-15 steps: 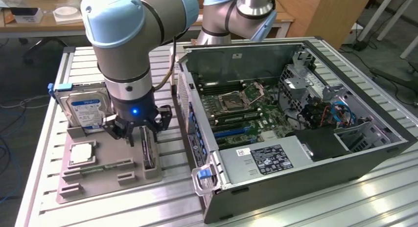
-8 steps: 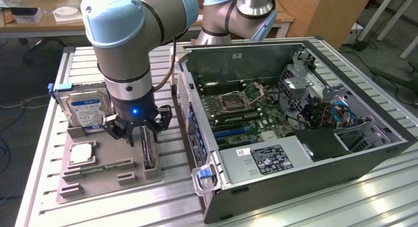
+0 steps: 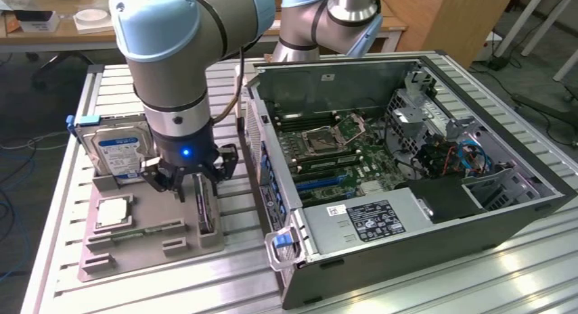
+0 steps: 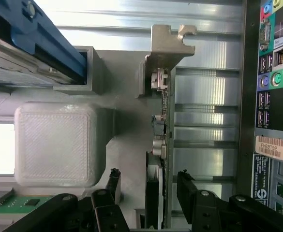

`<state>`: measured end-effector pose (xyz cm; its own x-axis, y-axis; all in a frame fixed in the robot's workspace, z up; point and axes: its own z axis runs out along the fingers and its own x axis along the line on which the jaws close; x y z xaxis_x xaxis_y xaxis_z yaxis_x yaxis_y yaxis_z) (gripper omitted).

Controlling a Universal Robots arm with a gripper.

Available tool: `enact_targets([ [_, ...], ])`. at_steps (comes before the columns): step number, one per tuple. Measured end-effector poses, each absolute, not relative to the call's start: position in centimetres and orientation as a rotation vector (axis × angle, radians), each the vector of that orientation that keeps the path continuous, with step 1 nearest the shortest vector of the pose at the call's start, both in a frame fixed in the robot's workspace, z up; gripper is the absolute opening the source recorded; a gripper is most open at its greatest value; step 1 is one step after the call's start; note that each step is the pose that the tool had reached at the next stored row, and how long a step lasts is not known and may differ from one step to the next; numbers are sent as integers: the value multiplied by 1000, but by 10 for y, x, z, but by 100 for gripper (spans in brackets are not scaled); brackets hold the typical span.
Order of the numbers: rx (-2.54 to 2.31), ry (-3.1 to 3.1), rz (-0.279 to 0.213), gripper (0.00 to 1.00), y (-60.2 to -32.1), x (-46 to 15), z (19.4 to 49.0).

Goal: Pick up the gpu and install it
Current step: 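Pick up the gpu and move the gpu toward the slot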

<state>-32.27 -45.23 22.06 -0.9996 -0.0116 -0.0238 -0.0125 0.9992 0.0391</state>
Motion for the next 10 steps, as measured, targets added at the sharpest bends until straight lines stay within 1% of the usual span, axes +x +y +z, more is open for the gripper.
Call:
enact_targets([
  [5, -19, 3117, 61, 59, -459, -323, 220],
  [10, -19, 3117, 61, 59, -459, -323, 220],
])
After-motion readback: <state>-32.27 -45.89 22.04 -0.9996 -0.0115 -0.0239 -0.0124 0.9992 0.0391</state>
